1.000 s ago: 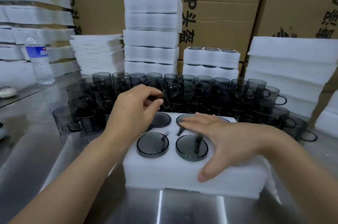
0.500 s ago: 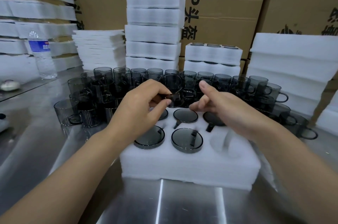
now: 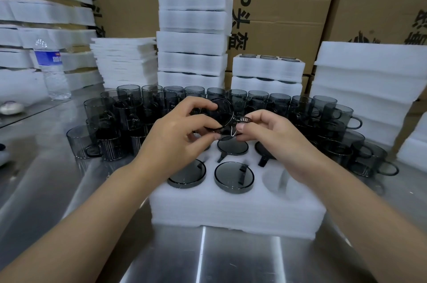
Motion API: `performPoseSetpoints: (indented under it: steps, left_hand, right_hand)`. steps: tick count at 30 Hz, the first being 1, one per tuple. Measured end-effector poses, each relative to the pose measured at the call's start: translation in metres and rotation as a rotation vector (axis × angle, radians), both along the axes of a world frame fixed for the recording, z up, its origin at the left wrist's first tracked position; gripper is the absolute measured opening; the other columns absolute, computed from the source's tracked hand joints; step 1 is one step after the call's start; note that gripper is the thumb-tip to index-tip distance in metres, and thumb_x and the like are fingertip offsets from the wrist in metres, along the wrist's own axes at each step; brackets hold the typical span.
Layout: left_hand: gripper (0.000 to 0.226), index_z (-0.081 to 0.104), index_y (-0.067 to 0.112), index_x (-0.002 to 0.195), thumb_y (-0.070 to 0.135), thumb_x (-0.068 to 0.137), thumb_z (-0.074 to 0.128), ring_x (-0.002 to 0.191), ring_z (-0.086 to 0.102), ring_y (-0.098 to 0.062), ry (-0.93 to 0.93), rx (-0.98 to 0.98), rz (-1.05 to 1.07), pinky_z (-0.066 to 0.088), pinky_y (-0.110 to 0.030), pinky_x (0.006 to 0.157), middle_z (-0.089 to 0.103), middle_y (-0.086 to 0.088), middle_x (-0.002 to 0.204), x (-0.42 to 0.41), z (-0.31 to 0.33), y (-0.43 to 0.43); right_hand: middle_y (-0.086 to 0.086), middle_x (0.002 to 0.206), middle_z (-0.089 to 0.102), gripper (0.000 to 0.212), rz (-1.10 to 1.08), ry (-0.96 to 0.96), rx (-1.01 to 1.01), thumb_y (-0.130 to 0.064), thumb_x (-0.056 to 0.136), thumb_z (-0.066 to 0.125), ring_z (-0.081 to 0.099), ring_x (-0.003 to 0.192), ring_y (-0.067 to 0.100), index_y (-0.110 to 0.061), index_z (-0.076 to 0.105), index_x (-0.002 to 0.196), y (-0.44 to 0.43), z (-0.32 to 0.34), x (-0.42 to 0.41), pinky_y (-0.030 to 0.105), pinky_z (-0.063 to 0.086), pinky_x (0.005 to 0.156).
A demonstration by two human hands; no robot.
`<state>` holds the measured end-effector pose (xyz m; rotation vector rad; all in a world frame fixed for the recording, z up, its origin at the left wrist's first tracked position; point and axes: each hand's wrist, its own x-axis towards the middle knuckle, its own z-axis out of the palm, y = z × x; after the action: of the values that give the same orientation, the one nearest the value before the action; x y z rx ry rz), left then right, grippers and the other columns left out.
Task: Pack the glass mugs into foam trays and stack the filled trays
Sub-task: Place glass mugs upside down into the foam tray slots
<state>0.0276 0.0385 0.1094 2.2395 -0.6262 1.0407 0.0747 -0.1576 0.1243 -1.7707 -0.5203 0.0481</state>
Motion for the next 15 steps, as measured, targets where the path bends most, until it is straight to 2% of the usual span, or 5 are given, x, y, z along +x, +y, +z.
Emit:
performPoseSetpoints:
  steps: [3, 5, 10, 13, 15]
  left_hand:
    - [0.011, 0.075, 0.017, 0.089, 0.015, 0.078, 0.076, 0.07, 0.059, 0.006, -0.012, 0.029, -0.001, 0.044, -0.005, 0.067, 0.052, 0.016, 0.118, 0.0006, 0.0001, 0.001]
    - [0.015, 0.076, 0.019, 0.09, 0.013, 0.077, 0.077, 0.07, 0.057, 0.008, -0.02, 0.055, -0.002, 0.046, -0.007, 0.068, 0.052, 0.014, 0.12, 0.0009, -0.0002, 0.0024]
    - [0.018, 0.075, 0.02, 0.094, 0.013, 0.077, 0.075, 0.071, 0.06, -0.002, -0.015, 0.05, -0.069, 0.052, -0.016, 0.071, 0.053, 0.01, 0.124, 0.0012, -0.0002, 0.0028]
    - [0.023, 0.073, 0.021, 0.097, 0.007, 0.078, 0.075, 0.076, 0.064, -0.004, 0.012, 0.005, -0.103, 0.054, -0.019, 0.074, 0.051, 0.011, 0.127, 0.0017, -0.0005, 0.0022]
    - [0.025, 0.068, 0.028, 0.098, 0.012, 0.079, 0.074, 0.08, 0.064, -0.006, 0.038, -0.035, -0.112, 0.055, -0.023, 0.073, 0.048, 0.015, 0.127, 0.0013, 0.0, 0.0017]
  right_hand:
    - [-0.005, 0.091, 0.074, 0.044, 0.027, -0.023, 0.009, -0.053, 0.064, 0.073, 0.07, 0.087, 0.008, -0.02, 0.067, 0.092, 0.0009, 0.0019, -0.0041, 0.004, 0.045, 0.066]
    - [-0.005, 0.09, 0.073, 0.056, 0.014, -0.05, 0.002, -0.062, 0.055, 0.069, 0.069, 0.087, 0.008, -0.02, 0.067, 0.091, 0.0009, 0.0021, -0.0057, 0.001, 0.043, 0.063]
    - [-0.008, 0.087, 0.072, 0.044, -0.022, -0.032, -0.047, -0.059, 0.065, 0.069, 0.069, 0.084, 0.007, -0.02, 0.066, 0.085, 0.0025, 0.0029, -0.0076, 0.004, 0.042, 0.059]
    - [-0.015, 0.08, 0.07, 0.025, -0.067, 0.014, -0.052, -0.046, 0.08, 0.066, 0.069, 0.076, 0.002, -0.022, 0.062, 0.078, 0.0013, 0.0046, -0.0058, 0.013, 0.037, 0.064]
    - [-0.012, 0.081, 0.07, 0.021, -0.093, 0.022, -0.046, -0.042, 0.082, 0.064, 0.067, 0.073, 0.001, -0.022, 0.06, 0.076, 0.0001, 0.0044, -0.0037, 0.019, 0.035, 0.067]
